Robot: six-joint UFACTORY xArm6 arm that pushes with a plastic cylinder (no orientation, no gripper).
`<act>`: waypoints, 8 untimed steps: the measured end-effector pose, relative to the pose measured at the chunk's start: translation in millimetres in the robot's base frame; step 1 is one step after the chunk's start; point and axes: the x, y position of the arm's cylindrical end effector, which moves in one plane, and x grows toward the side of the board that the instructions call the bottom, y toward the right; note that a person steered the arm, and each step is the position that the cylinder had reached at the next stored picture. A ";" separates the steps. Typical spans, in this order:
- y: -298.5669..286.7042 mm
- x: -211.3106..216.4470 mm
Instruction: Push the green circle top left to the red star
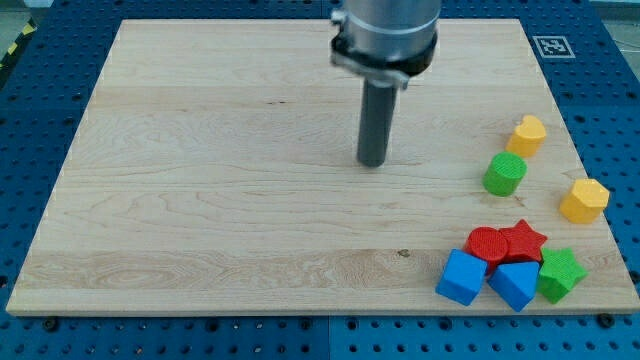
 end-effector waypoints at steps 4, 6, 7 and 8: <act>145.1 36.7; 186.9 42.1; 184.2 58.6; 157.0 59.0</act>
